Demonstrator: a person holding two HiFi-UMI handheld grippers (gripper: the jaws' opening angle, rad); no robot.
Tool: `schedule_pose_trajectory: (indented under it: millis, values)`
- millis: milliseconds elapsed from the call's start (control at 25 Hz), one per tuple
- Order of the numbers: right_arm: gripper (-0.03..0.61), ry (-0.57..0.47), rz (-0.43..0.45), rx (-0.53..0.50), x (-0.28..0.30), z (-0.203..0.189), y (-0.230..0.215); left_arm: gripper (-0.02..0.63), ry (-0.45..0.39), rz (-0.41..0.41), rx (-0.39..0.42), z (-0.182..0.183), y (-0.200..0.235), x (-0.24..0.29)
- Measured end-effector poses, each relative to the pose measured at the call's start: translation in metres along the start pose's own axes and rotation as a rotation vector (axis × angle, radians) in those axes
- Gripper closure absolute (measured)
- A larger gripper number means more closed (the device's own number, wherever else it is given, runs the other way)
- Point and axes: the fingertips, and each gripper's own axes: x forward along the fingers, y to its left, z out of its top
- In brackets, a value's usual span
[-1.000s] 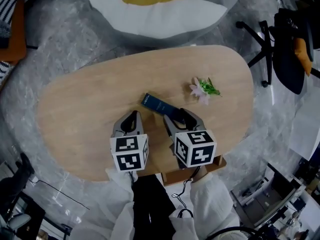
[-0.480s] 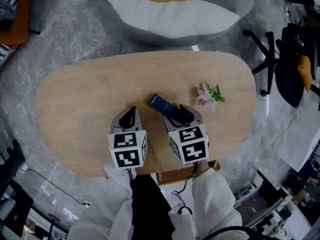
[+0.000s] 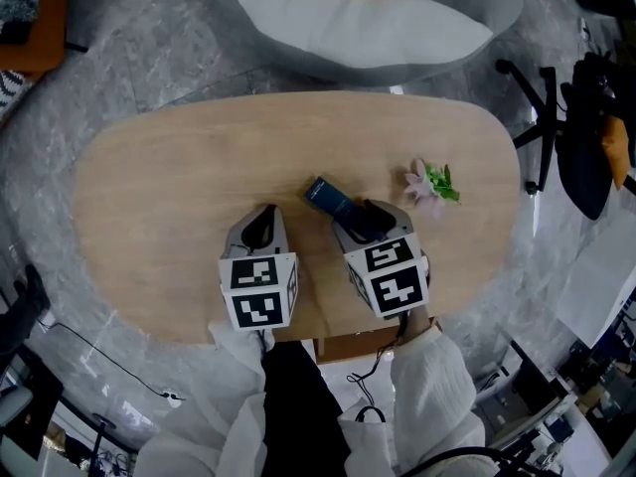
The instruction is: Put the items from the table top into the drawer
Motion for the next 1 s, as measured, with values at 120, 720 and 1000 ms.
schedule_pose_trajectory:
  millis: [120,720,1000]
  values:
    - [0.29,0.014,0.004,-0.023,0.001,-0.001,0.0,0.62,0.004,-0.006,0.01,-0.004,-0.004,0.0]
    - [0.311,0.061,-0.049,-0.03,0.01,-0.005,-0.002,0.62,0.005,-0.017,0.027,-0.013,-0.002,0.0]
    - [0.318,0.003,-0.005,0.167,-0.008,-0.012,-0.004,0.62,0.003,-0.035,0.069,-0.013,-0.013,-0.004]
